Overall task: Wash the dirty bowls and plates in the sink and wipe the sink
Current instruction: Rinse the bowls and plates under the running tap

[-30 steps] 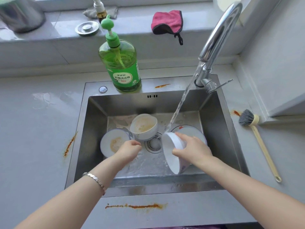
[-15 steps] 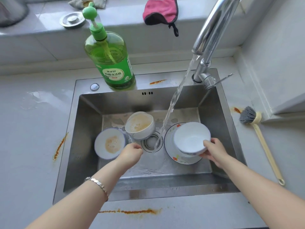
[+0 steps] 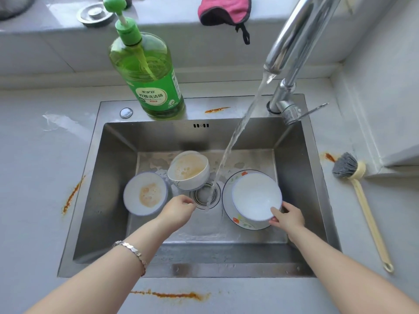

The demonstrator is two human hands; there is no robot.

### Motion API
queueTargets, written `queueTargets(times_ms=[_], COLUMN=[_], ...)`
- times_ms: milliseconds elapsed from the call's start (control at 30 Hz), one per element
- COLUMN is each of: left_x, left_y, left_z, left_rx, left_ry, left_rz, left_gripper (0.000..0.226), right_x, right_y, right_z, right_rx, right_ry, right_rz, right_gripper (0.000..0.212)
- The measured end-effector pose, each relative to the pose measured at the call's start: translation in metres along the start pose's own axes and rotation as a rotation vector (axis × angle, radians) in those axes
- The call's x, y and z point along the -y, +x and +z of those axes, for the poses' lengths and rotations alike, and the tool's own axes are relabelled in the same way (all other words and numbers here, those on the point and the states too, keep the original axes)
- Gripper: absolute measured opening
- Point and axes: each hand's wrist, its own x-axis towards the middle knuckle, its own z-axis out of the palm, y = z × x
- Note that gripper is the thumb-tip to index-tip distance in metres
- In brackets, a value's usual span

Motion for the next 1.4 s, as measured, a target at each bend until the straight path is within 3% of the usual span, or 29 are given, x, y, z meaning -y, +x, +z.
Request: queueTargets(times_ms=[100, 233, 333, 367, 433, 500, 600, 700, 833, 1000, 1133, 1400], left_x=[0.008, 0.021, 0.032, 0.037, 0.045, 0.054, 0.068, 0.084, 0.097, 0.105, 0.102, 0.086], left_y=[0.0, -0.001, 0.001, 0.002, 0.007, 0.012, 0.024, 0.039, 0.054, 0.06, 0.056, 0.023], left_z=[-0.001, -0.009, -0.023, -0.03, -0.044, -0.06, -0.081, -0.098, -0.114, -0.124, -0.131, -0.147], left_rx=[0.016, 0.056, 0.072, 0.069, 0.052, 0.027, -0.013, -0.02, 0.003, 0.049, 0.052, -0.032], left_ry=[-0.024, -0.05, -0.06, -0.067, -0.076, -0.086, -0.11, -0.127, -0.112, -0.083, -0.093, -0.136], left_rz=[-0.033, -0.07, -0.09, -0.099, -0.109, -0.117, -0.115, -0.095, -0.065, -0.033, -0.014, 0.06], left_gripper=[0.025, 0.026, 0.028, 0.028, 0.027, 0.027, 0.03, 0.029, 0.031, 0.031, 0.03, 0.03], right_x=[0.004, 0.014, 0.021, 0.025, 0.037, 0.053, 0.081, 0.101, 0.108, 0.096, 0.086, 0.092], right_y=[-0.003, -0.032, -0.069, -0.082, -0.101, -0.11, -0.104, -0.083, -0.058, -0.051, -0.069, -0.127], right_z=[-0.002, 0.011, 0.044, 0.058, 0.091, 0.128, 0.185, 0.229, 0.251, 0.254, 0.236, 0.173], right_rx=[0.005, -0.055, 0.231, 0.358, 0.527, 0.559, 0.494, 0.347, 0.116, 0.03, -0.03, 0.116], right_ry=[-0.115, -0.549, -0.682, -0.668, -0.602, -0.456, -0.167, 0.1, 0.378, 0.44, 0.177, -0.615], right_rz=[-0.033, -0.121, -0.078, -0.044, -0.016, 0.001, 0.092, 0.225, 0.317, 0.329, 0.11, -0.536], right_gripper=[0.049, 0.04, 0.013, 0.013, 0.014, 0.01, 0.047, 0.059, 0.053, 0.053, 0.061, 0.074])
